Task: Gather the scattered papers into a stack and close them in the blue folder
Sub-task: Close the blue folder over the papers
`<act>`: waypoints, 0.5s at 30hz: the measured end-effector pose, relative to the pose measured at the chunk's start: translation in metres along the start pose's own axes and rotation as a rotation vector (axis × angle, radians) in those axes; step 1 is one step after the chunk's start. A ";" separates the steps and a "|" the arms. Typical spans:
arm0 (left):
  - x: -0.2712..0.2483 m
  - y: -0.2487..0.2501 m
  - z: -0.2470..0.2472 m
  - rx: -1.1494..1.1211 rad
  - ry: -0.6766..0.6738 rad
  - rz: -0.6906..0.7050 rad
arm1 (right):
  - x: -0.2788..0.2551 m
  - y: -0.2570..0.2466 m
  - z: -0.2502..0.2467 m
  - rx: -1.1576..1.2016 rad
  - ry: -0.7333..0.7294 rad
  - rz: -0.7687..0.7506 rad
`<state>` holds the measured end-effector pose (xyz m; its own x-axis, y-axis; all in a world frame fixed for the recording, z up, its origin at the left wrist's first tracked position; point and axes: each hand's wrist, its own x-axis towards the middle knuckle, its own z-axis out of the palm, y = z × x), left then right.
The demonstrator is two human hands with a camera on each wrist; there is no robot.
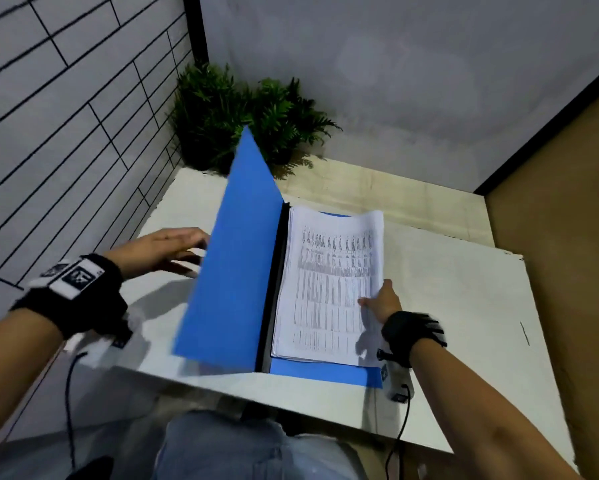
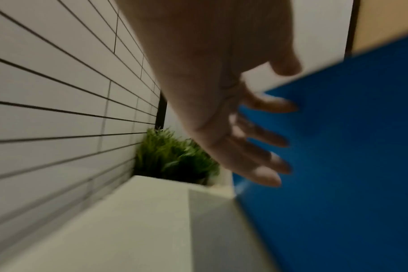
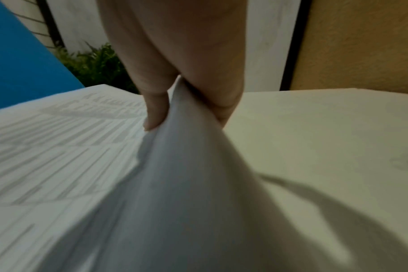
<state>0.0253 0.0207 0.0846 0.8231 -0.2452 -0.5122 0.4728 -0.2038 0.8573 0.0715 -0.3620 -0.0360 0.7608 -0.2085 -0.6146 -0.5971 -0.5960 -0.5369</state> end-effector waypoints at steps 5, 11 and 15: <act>0.047 -0.010 0.057 -0.002 -0.015 -0.097 | 0.028 0.019 0.001 0.215 -0.099 -0.016; 0.120 -0.104 0.113 0.229 0.148 -0.318 | 0.004 0.024 -0.003 0.443 -0.067 -0.052; 0.128 -0.100 0.132 0.353 0.343 -0.274 | -0.002 0.031 0.006 0.520 -0.134 0.012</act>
<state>0.0416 -0.1149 -0.0734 0.7680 0.1712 -0.6172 0.5983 -0.5359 0.5958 0.0499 -0.3752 -0.0549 0.7341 -0.0921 -0.6728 -0.6789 -0.1246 -0.7236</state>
